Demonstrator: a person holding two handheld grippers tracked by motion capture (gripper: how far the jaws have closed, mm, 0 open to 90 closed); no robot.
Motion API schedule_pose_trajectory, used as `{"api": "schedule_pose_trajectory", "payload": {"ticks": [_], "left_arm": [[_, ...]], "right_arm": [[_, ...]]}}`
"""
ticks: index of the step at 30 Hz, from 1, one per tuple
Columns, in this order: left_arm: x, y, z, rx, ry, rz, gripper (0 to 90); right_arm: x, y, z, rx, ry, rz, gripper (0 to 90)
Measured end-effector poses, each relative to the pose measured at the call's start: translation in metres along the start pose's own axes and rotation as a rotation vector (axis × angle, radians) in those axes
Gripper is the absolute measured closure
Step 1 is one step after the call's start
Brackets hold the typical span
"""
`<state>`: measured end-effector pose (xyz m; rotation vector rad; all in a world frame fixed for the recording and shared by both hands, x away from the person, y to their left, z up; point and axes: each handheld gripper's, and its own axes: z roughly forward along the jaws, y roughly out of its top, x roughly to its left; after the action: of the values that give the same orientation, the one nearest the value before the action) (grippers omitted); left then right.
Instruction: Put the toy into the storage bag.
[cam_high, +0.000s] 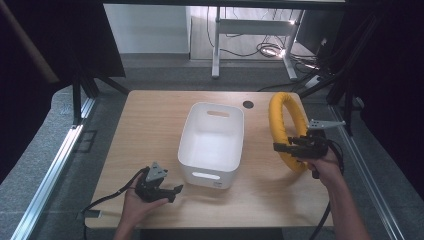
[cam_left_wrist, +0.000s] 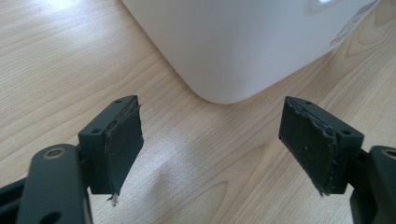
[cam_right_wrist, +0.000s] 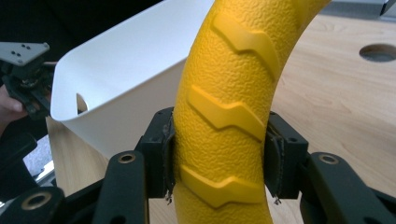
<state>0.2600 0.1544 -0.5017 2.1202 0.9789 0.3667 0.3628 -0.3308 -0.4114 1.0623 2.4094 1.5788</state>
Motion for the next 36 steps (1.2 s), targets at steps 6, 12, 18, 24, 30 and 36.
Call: {"api": "schedule_pose_trajectory", "payload": {"ticks": [6, 12, 18, 24, 30, 36], "left_arm": [[0.000, 0.000, 0.000, 0.001, 0.000, 0.001, 21.6], [0.000, 0.000, 0.000, 0.001, -0.001, 0.000, 21.6], [0.000, 0.000, 0.000, 0.002, 0.000, 0.000, 21.6], [0.000, 0.000, 0.000, 0.003, 0.000, 0.002, 21.6], [0.000, 0.000, 0.001, 0.001, -0.001, -0.001, 21.6], [0.000, 0.000, 0.001, 0.002, -0.001, 0.004, 21.6]], "right_arm": [[0.002, 0.003, -0.002, -0.035, 0.016, -0.003, 51.7], [0.006, 0.006, -0.002, -0.072, 0.040, -0.002, 51.7], [0.009, 0.009, -0.001, -0.093, 0.052, -0.007, 51.6], [0.014, 0.011, 0.001, -0.101, 0.048, -0.013, 51.6], [0.018, 0.012, 0.002, -0.151, 0.041, -0.005, 51.5], [0.030, 0.014, 0.006, -0.237, 0.003, 0.003, 51.5]]}}
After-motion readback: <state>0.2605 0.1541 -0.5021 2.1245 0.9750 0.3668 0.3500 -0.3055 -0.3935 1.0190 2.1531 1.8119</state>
